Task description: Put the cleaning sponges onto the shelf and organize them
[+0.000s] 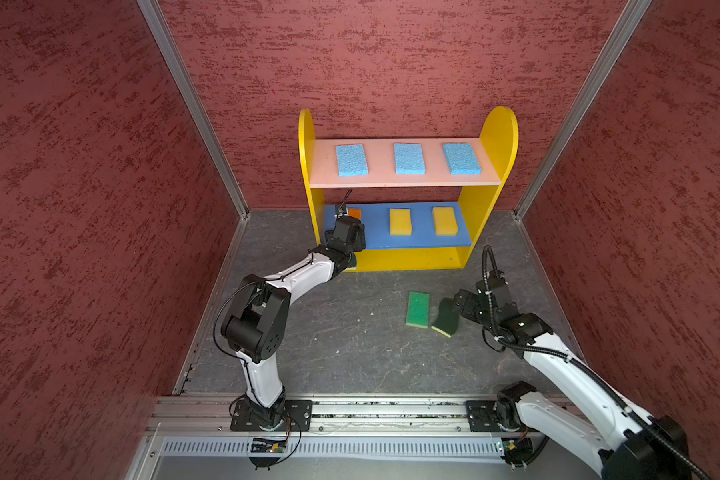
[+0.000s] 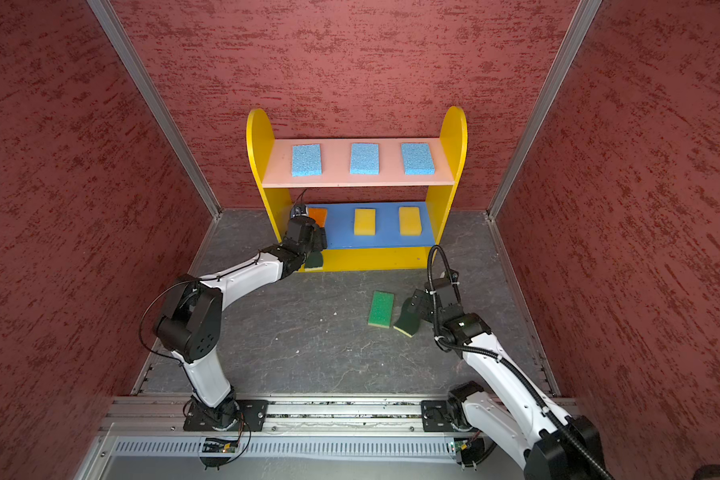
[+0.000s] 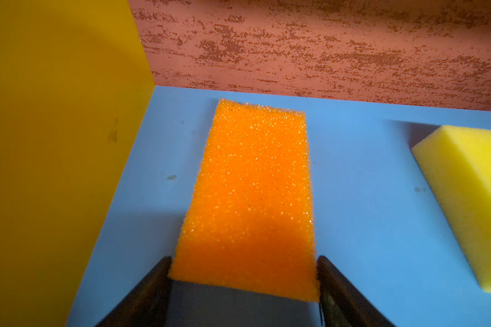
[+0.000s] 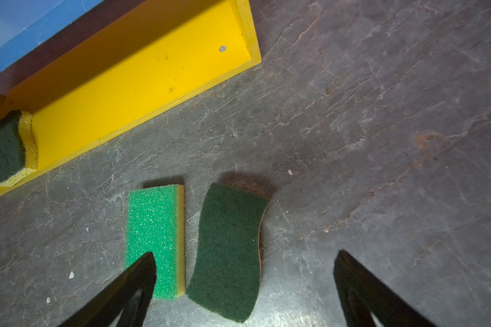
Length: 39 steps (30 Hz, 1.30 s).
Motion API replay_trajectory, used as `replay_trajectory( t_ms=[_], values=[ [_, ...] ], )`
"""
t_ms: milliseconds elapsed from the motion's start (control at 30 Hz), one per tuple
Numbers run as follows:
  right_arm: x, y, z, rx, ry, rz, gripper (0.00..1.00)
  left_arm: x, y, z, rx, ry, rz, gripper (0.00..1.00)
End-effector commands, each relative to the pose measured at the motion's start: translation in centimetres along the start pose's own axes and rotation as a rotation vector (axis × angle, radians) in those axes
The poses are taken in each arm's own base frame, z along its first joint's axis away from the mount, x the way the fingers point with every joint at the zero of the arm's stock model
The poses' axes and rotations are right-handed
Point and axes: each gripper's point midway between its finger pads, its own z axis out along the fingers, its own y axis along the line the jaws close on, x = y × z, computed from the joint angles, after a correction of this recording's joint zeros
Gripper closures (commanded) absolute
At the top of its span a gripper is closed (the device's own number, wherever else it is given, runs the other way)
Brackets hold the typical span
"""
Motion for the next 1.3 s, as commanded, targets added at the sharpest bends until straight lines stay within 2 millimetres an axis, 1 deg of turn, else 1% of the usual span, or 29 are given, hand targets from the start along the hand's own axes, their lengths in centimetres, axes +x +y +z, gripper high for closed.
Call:
replay_trajectory(
  t_ms=[0,67,133,367,500,667,767,867,1000,1167,1267],
  values=[
    [-0.6,-0.1,-0.5,0.007,-0.027,0.009,0.01,5.8,0.5,1.1,-0.022,0.186,0.058,0.2],
    [-0.5,-0.2,-0.5,0.009,-0.025,0.008,0.01,5.7,0.6,1.4,-0.04,0.196,0.064,0.15],
    [-0.5,-0.3,-0.6,0.012,-0.028,0.01,0.01,5.5,0.9,1.6,-0.065,0.201,0.069,0.12],
    [-0.4,-0.4,-0.6,0.016,-0.028,0.007,0.01,4.8,1.3,2.1,-0.077,0.187,0.08,0.1],
    [-0.4,-0.3,-0.5,0.016,-0.027,0.007,0.01,5.0,0.8,2.6,-0.047,0.193,0.119,0.1],
    [-0.4,-0.3,-0.3,0.016,-0.027,0.007,0.01,5.7,0.3,3.5,-0.027,0.216,0.15,0.15],
    [-0.4,-0.3,-0.3,0.014,-0.025,0.008,0.01,6.2,0.1,3.8,-0.015,0.223,0.143,0.17],
    [-0.4,-0.3,-0.4,0.018,-0.026,0.004,0.01,6.6,0.1,3.7,-0.01,0.231,0.131,0.22],
    [-0.5,-0.4,-0.5,0.02,-0.028,0.003,0.01,6.9,0.5,3.3,-0.027,0.23,0.104,0.27],
    [-0.5,-0.4,-0.6,0.017,-0.029,0.004,0.01,6.9,0.8,2.3,-0.073,0.218,0.079,0.27],
    [-0.6,-0.4,-0.8,0.015,-0.032,0.004,0.01,6.8,0.5,1.8,-0.075,0.206,0.088,0.28]
  ],
)
